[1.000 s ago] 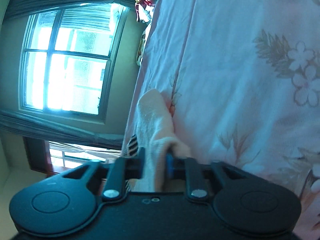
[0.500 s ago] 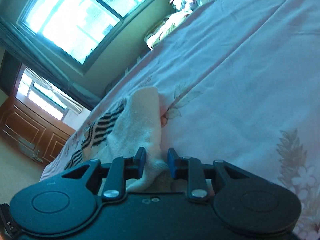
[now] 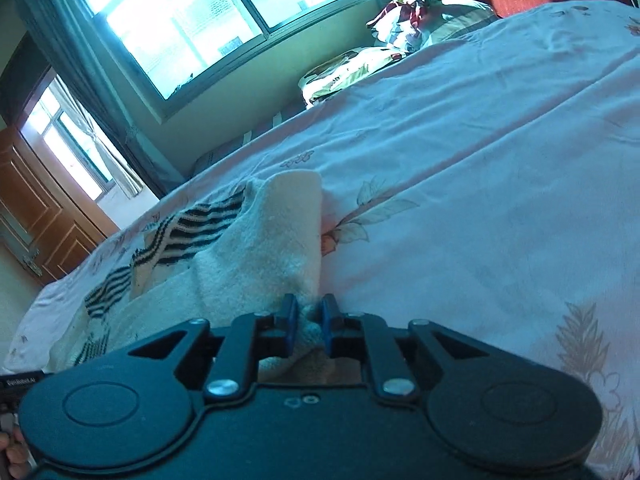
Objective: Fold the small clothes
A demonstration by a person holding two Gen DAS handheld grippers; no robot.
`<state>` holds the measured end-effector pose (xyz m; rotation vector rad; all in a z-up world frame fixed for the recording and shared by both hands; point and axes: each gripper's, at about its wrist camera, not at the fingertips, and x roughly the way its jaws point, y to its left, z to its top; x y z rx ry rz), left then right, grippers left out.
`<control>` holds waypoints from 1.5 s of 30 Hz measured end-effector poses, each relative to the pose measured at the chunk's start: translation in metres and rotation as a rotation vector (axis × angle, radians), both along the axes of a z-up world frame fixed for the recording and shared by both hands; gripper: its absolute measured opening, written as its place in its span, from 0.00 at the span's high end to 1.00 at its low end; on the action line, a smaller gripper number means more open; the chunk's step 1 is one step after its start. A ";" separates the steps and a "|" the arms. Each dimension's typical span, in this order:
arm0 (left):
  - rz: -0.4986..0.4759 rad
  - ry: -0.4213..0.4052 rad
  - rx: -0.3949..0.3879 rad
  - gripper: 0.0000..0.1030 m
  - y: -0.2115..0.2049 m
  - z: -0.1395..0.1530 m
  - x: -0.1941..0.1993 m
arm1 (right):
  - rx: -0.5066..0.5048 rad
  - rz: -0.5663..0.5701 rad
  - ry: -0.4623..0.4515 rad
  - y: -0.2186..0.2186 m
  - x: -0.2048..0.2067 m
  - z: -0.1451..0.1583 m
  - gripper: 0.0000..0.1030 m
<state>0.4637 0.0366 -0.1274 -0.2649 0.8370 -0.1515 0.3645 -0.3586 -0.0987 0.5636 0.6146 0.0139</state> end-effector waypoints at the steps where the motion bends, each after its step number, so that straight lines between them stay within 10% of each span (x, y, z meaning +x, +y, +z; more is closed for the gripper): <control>1: 0.016 -0.010 0.014 0.81 0.004 0.003 -0.004 | 0.004 -0.017 -0.019 -0.004 -0.004 0.005 0.85; 3: 0.077 -0.080 0.092 0.34 0.009 0.015 -0.014 | -0.021 -0.031 -0.033 -0.008 -0.003 0.013 0.89; 4: 0.094 -0.125 0.118 0.32 0.010 0.022 -0.018 | -0.048 -0.014 -0.043 -0.005 -0.002 0.017 0.91; 13: -0.129 -0.104 0.186 0.32 -0.039 0.002 0.003 | -0.213 0.108 0.069 0.025 0.018 -0.006 0.91; 29: -0.093 -0.163 0.149 0.32 -0.034 0.019 0.019 | -0.282 0.110 -0.043 0.022 0.086 0.014 0.88; 33: -0.109 -0.118 0.244 0.32 -0.049 0.005 0.032 | -0.398 0.084 0.011 0.025 0.115 0.015 0.76; 40: -0.013 -0.103 0.199 0.32 -0.016 0.004 0.019 | 0.050 0.076 0.070 -0.028 0.120 -0.016 0.73; 43: -0.018 -0.095 0.223 0.43 -0.017 0.000 0.022 | 0.062 0.092 0.053 -0.025 0.118 -0.022 0.88; 45: 0.006 -0.104 0.231 0.97 -0.014 0.003 0.022 | -0.064 0.079 0.018 -0.014 0.112 -0.014 0.90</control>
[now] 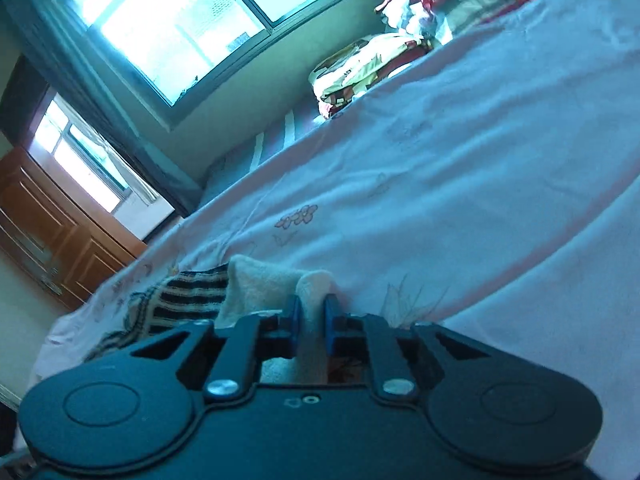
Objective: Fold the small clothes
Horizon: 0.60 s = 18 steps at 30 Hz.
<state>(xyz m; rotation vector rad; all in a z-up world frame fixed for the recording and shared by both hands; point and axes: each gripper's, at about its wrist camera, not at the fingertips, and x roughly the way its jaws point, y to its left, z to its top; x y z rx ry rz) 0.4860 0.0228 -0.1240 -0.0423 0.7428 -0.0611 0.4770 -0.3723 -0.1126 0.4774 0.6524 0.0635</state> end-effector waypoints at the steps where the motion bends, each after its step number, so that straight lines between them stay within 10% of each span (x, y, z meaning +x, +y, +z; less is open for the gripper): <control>1: 0.022 0.002 -0.021 0.97 0.004 0.000 0.001 | -0.046 0.001 -0.019 0.005 -0.002 0.003 0.90; 8: -0.006 -0.011 0.048 0.97 -0.005 0.000 0.000 | -0.169 -0.020 0.002 0.013 0.001 0.012 0.78; 10: 0.007 -0.042 0.042 0.85 -0.003 0.011 -0.005 | -0.203 -0.014 -0.044 0.013 -0.010 0.025 0.77; 12: 0.009 -0.109 0.061 0.37 -0.008 0.023 -0.014 | -0.235 0.035 -0.059 0.021 -0.017 0.033 0.79; 18: -0.138 -0.049 0.028 0.33 -0.053 0.006 -0.002 | -0.385 0.086 0.025 0.041 -0.008 0.008 0.76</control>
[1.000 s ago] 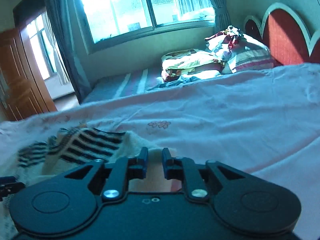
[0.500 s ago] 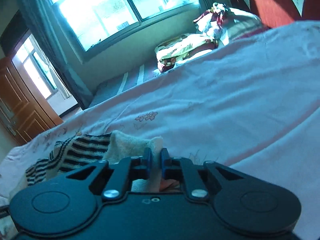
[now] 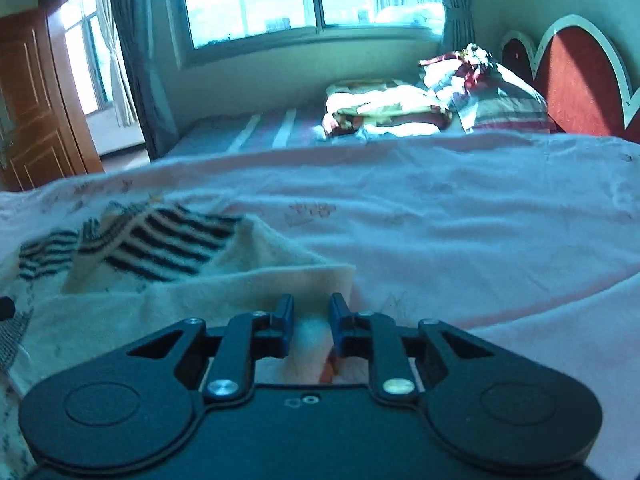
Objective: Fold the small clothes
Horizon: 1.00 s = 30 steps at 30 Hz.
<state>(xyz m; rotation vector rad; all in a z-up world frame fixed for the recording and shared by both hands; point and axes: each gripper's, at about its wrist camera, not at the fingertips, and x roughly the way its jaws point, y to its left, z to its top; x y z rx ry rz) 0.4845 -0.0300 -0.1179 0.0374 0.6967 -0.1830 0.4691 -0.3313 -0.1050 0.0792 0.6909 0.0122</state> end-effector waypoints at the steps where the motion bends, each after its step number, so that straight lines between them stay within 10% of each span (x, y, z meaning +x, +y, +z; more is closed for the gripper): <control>1: -0.002 0.045 -0.006 0.33 -0.001 -0.011 0.004 | 0.014 -0.006 0.004 -0.002 0.001 0.000 0.74; 9: 0.145 -0.060 -0.084 0.30 0.069 0.025 -0.061 | 0.115 -0.033 -0.066 0.007 -0.042 0.029 0.71; 16: 0.805 -0.094 -0.274 0.30 0.274 0.016 -0.186 | 0.191 -0.013 -0.009 0.044 -0.085 0.028 0.71; 19: 0.981 -0.083 -0.490 0.30 0.340 -0.002 -0.218 | 0.238 -0.040 0.016 0.059 -0.096 0.032 0.71; 22: 1.012 -0.107 -0.654 0.30 0.369 -0.020 -0.222 | 0.262 -0.060 0.005 0.075 -0.108 0.045 0.71; 29: 1.020 -0.176 -0.763 0.32 0.387 -0.036 -0.207 | 0.269 -0.078 -0.025 0.103 -0.124 0.069 0.71; 30: 1.022 -0.163 -0.755 0.58 0.389 -0.037 -0.204 | 0.270 -0.080 -0.030 0.105 -0.126 0.072 0.71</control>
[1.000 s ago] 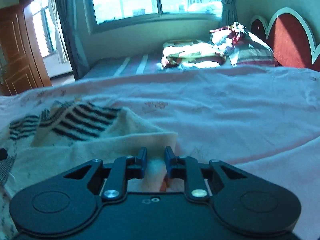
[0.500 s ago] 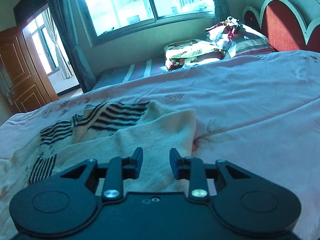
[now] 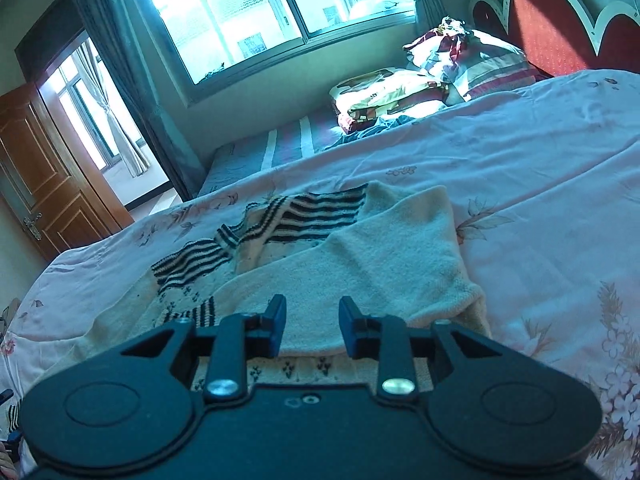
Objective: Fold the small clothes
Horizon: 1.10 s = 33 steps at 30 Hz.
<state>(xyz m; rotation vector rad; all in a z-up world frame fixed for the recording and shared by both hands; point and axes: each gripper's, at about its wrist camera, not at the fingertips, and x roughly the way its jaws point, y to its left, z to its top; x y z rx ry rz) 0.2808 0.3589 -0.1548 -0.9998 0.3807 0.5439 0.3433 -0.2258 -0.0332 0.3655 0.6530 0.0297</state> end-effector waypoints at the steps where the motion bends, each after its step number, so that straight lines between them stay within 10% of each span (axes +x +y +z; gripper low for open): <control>1: 0.000 0.026 -0.025 0.76 0.006 -0.004 0.003 | 0.000 -0.002 -0.004 0.002 -0.002 0.002 0.71; 2: 0.020 0.047 -0.067 0.96 0.014 -0.011 0.003 | -0.001 -0.005 -0.006 0.004 -0.004 0.003 0.71; 9: -0.172 -0.030 0.068 0.96 -0.026 0.020 0.040 | 0.013 -0.033 -0.005 -0.003 -0.022 0.000 0.71; 16: -0.591 -0.079 0.290 0.96 -0.178 0.070 0.140 | 0.052 -0.092 -0.004 -0.032 -0.035 -0.009 0.71; 28: -1.112 0.145 0.546 0.95 -0.440 0.036 0.194 | 0.183 -0.110 0.012 -0.090 -0.029 -0.022 0.69; 32: -1.095 0.061 0.635 0.33 -0.438 0.057 0.152 | 0.282 -0.013 0.015 -0.081 -0.011 -0.026 0.60; 33: -1.074 0.043 0.670 0.32 -0.430 0.065 0.139 | 0.309 0.009 0.025 -0.076 -0.004 -0.029 0.58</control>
